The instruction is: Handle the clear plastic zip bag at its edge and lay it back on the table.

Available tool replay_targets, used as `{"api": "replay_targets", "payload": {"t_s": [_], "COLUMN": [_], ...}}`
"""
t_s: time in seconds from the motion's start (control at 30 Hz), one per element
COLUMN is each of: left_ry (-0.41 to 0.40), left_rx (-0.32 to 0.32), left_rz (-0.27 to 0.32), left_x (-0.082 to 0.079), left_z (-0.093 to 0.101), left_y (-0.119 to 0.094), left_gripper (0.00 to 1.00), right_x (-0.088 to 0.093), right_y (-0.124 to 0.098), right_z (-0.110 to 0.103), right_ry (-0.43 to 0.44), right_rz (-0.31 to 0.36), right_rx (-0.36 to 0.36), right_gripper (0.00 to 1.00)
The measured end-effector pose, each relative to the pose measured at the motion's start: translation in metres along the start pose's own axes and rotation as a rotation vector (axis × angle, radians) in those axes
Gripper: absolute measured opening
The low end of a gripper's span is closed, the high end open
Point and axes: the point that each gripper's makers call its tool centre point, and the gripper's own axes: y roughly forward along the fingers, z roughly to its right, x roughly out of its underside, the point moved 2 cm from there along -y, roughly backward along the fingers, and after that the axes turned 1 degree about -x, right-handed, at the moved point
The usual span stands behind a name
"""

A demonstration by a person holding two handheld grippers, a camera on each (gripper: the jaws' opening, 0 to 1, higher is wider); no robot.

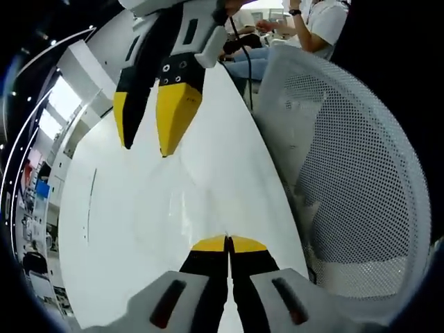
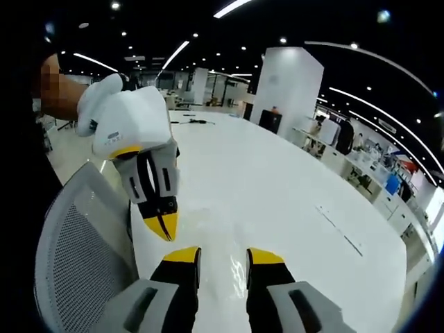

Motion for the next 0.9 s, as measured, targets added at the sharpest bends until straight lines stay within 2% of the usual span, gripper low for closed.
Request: {"api": "replay_targets", "payload": {"t_s": [0.2, 0.57, 0.9], "left_ry": [-0.015, -0.051, -0.103], "left_rx": [-0.026, -0.114, -0.131], "left_rz": [-0.006, -0.008, -0.007], "left_x": [0.006, 0.017, 0.022], "left_z": [-0.003, -0.018, -0.031], "left_y": [0.007, 0.02, 0.038], "left_gripper": [0.0, 0.0, 0.0], "right_x": [0.011, 0.029, 0.043], "right_y": [-0.005, -0.018, -0.027], "right_z": [0.0, 0.002, 0.005], "right_ry": [0.057, 0.141, 0.196], "right_rz": [0.0, 0.007, 0.009], "right_rx": [0.025, 0.085, 0.128], "right_gripper": [0.33, 0.45, 0.57]}}
